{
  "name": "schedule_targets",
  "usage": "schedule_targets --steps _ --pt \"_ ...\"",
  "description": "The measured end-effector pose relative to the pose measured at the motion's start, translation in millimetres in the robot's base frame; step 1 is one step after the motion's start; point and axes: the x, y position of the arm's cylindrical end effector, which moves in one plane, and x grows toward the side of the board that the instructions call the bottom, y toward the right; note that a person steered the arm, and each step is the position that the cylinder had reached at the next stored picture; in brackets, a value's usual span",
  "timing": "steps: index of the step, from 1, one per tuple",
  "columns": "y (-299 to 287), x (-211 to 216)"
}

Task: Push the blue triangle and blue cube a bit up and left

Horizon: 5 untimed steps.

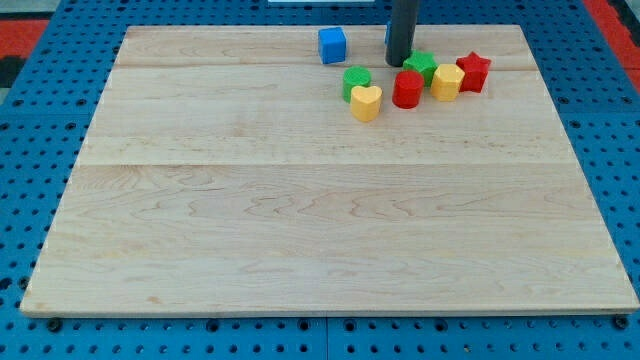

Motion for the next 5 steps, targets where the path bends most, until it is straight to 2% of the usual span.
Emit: schedule_targets --steps 2,3,4,5 --pt "70 -51" --pt "11 -68" --pt "-62 -55" --pt "-62 -52"
